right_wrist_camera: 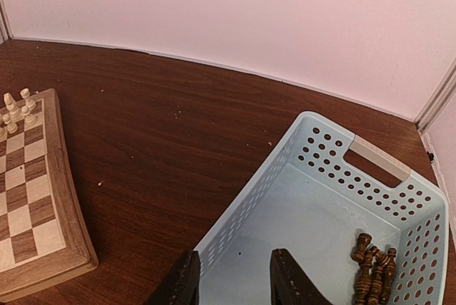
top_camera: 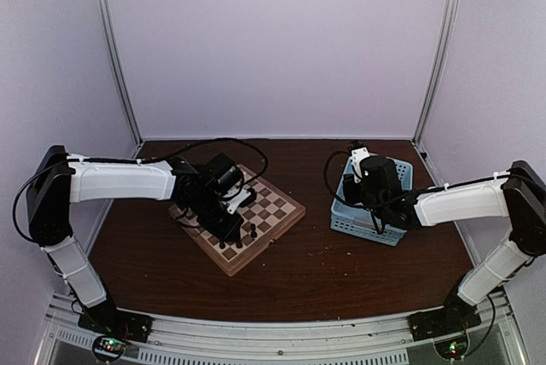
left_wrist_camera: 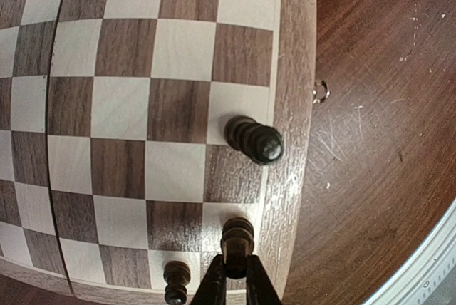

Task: Set up the chess pieces on the board
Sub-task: Place the chess piece on the chessboard.

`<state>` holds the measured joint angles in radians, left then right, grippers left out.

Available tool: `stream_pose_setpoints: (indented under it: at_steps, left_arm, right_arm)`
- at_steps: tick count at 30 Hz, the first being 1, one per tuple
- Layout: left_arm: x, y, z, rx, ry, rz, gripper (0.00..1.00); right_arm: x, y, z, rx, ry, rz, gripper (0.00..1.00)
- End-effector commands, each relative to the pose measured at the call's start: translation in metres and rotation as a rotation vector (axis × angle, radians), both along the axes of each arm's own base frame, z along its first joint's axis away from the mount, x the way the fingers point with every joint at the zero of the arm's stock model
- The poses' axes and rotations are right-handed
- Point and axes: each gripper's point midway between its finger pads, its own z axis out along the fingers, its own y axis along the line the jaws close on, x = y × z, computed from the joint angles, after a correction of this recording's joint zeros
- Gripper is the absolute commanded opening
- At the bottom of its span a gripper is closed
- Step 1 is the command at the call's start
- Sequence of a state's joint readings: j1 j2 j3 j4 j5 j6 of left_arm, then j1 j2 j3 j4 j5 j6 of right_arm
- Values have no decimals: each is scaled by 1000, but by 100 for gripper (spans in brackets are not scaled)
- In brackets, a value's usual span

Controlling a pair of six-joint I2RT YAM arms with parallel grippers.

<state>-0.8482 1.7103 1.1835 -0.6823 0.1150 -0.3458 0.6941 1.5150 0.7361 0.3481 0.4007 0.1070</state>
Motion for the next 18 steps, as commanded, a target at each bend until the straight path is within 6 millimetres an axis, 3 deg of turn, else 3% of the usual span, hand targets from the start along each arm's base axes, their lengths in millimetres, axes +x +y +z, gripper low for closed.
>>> stream_pose_setpoints:
  at_steps: [1, 8, 14, 18]
  left_arm:
    - [3, -10, 2, -20, -14, -15, 10]
    - [2, -8, -3, -8, -9, -9, 14]
    - [3, -5, -3, 14, -14, -1, 34]
    - [3, -7, 2, 5, -20, -7, 42]
  right_arm:
    - [2, 3, 11, 11, -20, 6, 36]
    - [1, 4, 11, 12, -19, 9, 36]
    - [1, 4, 11, 11, -18, 10, 36]
    - [1, 4, 11, 10, -18, 12, 36]
